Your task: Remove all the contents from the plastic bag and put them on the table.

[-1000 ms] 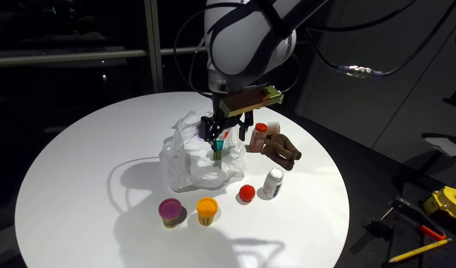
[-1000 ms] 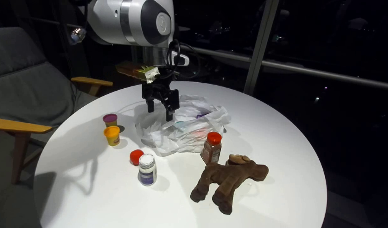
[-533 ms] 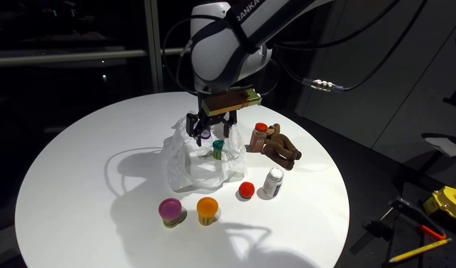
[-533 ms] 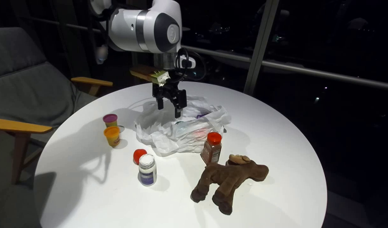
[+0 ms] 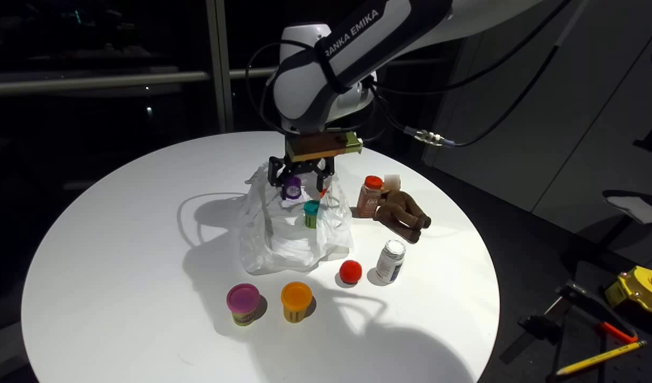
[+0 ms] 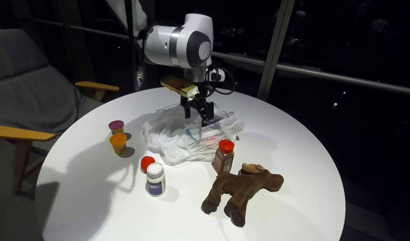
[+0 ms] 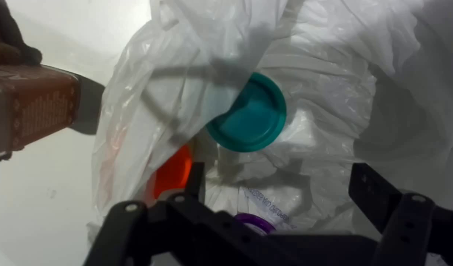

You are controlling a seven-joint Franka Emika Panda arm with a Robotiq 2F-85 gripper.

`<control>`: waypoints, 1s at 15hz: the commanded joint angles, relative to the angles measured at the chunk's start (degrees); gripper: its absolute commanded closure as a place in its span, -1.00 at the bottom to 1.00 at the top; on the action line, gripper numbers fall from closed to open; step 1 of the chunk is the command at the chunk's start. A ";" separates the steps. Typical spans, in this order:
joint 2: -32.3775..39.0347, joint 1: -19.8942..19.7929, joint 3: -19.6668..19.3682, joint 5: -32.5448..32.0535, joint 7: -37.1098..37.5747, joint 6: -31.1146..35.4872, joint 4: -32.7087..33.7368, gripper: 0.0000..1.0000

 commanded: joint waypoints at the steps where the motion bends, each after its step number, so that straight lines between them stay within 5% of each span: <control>1: 5.84 -0.73 -0.09 1.61 0.45 -4.18 9.82 -1.00; 5: 10.40 -1.13 -0.50 1.45 1.44 -6.21 17.28 -0.93; 9: 14.51 -1.25 -1.99 0.59 3.33 -9.55 24.26 -0.48; 12: 17.07 -1.53 -3.07 0.18 4.48 -10.99 28.41 -0.62; 13: 17.91 -1.62 -3.34 0.10 4.76 -11.12 29.74 -0.90; 15: 19.27 -1.78 -3.59 0.11 5.37 -11.18 32.07 -0.92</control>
